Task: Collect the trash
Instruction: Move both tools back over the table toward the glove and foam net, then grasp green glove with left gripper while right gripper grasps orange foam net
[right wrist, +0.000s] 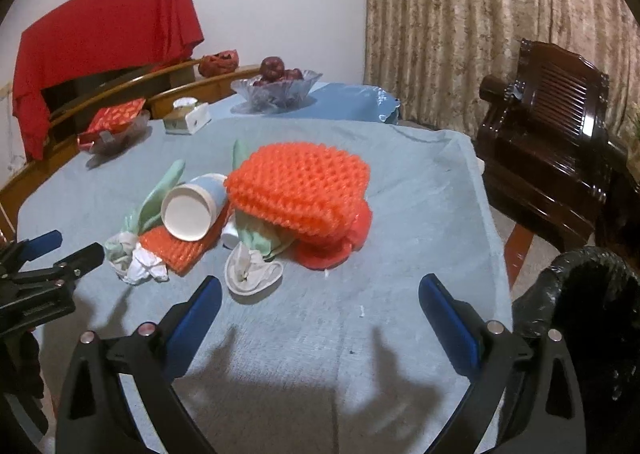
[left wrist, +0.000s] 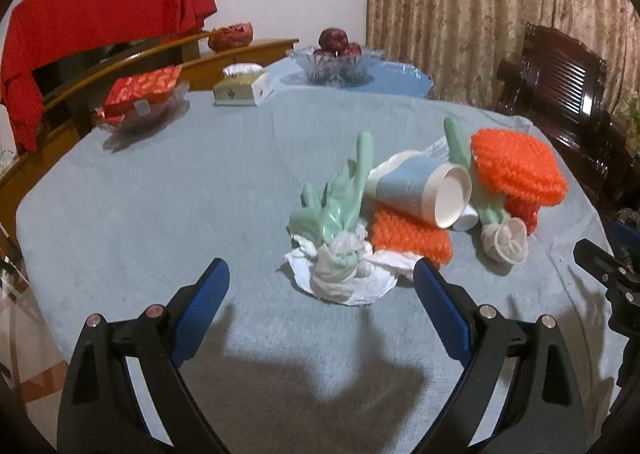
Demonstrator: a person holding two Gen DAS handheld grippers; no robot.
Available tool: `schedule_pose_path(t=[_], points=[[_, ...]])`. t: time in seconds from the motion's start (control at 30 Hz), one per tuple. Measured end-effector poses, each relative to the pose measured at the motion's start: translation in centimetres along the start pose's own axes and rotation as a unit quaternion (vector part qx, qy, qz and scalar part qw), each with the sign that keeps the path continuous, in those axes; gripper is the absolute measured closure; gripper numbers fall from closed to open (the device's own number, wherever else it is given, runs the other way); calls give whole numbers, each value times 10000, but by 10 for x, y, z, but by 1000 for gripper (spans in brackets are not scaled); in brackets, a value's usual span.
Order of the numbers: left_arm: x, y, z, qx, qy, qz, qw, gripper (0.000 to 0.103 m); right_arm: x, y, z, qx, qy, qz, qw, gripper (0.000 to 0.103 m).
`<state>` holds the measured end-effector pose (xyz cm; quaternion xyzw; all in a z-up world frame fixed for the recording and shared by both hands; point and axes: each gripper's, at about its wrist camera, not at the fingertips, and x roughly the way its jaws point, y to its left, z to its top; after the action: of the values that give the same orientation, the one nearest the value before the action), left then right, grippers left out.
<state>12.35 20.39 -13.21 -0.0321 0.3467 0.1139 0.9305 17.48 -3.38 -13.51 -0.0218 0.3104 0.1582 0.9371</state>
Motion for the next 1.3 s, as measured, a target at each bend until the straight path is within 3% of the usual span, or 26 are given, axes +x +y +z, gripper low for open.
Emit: schedule_pose_path(t=[0.47, 0.57, 0.63, 0.67, 0.73, 0.93, 1.2, 1.27, 1.3], points=[[46, -9, -2, -77, 514, -40, 9986, 23, 28, -10, -5, 204, 325, 58, 9992, 6], [56, -11, -4, -100, 733, -87, 9972, 30, 31, -8, -5, 191, 376, 100, 9991, 6], [60, -13, -7, -72, 826, -111, 9965, 43, 32, -8, -5, 185, 376, 116, 9991, 6], [62, -13, -8, -82, 860, -149, 9962, 44, 32, -7, -5, 184, 377, 118, 9991, 6], [60, -11, -8, -128, 821, -184, 9964, 59, 33, -6, -5, 179, 395, 116, 9990, 6], [53, -6, -11, -251, 761, -317, 9963, 79, 33, -1, -4, 98, 370, 149, 9992, 6], [35, 4, -17, -307, 765, -395, 9958, 81, 32, 6, -6, 52, 370, 220, 9991, 6], [32, 6, -19, -289, 773, -429, 9957, 76, 31, 7, -6, 50, 375, 237, 9990, 6], [32, 7, -19, -297, 782, -446, 9955, 68, 31, 7, -6, 48, 375, 243, 9990, 6]])
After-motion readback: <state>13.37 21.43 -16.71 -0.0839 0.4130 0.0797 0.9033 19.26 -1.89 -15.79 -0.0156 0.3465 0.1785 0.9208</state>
